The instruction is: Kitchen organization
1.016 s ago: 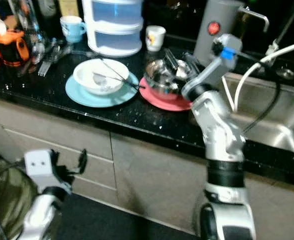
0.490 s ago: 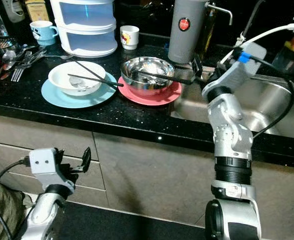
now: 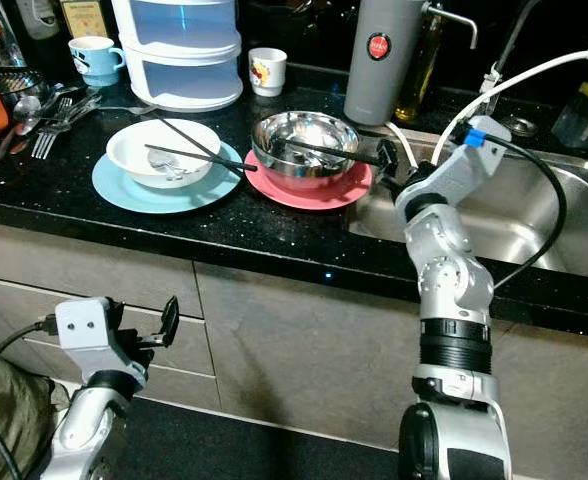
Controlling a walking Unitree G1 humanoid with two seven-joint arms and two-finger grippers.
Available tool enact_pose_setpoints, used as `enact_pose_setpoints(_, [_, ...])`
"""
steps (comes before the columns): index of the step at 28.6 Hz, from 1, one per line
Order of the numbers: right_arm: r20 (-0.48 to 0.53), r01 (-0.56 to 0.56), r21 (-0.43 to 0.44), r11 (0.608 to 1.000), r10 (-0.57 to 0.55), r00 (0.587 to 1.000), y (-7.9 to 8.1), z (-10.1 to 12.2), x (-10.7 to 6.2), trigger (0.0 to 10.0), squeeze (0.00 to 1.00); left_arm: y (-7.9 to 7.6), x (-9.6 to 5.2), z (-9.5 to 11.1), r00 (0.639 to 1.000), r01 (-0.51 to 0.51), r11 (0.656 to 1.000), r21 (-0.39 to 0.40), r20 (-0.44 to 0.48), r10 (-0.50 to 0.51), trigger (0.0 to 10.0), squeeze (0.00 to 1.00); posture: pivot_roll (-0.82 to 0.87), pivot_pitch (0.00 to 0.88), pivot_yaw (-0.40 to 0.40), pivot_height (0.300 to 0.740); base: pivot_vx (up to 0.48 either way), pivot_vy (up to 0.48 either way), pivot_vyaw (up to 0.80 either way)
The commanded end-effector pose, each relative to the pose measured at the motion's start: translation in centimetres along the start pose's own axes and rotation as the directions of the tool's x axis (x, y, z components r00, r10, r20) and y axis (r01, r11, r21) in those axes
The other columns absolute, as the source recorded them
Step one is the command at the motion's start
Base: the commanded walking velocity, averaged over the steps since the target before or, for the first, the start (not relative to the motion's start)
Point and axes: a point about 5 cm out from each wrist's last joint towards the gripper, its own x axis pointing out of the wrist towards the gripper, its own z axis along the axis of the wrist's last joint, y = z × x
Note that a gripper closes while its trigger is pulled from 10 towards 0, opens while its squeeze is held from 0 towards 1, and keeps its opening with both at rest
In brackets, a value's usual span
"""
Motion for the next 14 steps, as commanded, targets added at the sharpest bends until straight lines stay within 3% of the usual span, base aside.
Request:
enact_pose_setpoints(1, [-0.025,0.044,0.055,0.998,-0.042,0.999,-0.5,-0.5,0.0,10.0,0.00,-0.1,-0.3,0.1,1.000,0.007,1.000,0.008,-0.007,-0.007,10.0,0.00,0.17,0.000,-0.071,0.740,0.000,0.000,0.00])
enact_pose_setpoints(2, [-0.025,0.044,0.055,0.998,-0.042,0.999,-0.5,-0.5,0.0,10.0,0.00,-0.1,-0.3,0.1,1.000,0.007,1.000,0.008,-0.007,-0.007,10.0,0.00,0.17,0.000,-0.071,0.740,0.000,0.000,0.00])
enact_pose_setpoints(7, [-0.091,0.073,0.259,0.963,-0.051,0.995,-0.2,-1.9,-0.2,10.0,0.00,-0.2,-0.5,0.1,1.000,0.009,1.000,0.012,-0.010,-0.009,10.0,0.00,0.18,0.000,-0.070,0.740,0.000,0.000,0.00])
enact_pose_setpoints(8, [-0.091,0.073,0.259,0.963,-0.051,0.995,-0.2,-1.9,-0.2,10.0,0.00,-0.2,-0.5,0.1,1.000,0.009,1.000,0.012,-0.010,-0.009,10.0,0.00,0.18,0.000,-0.070,0.740,0.000,0.000,0.00])
enact_pose_setpoints(11, [-0.107,0.067,0.478,0.876,-0.018,0.994,1.0,-2.8,-0.3,10.0,0.00,-0.3,-0.6,0.1,1.000,0.010,1.000,0.013,-0.013,-0.010,10.0,0.00,0.19,0.000,-0.076,0.740,0.000,0.000,0.00])
enact_pose_setpoints(14, [-0.106,0.067,0.504,0.861,-0.015,0.994,1.2,-2.9,-0.3,10.0,0.00,-0.3,-0.7,0.2,1.000,0.011,1.000,0.013,-0.013,-0.010,10.0,0.00,0.19,0.000,-0.077,0.740,0.000,0.000,0.00])
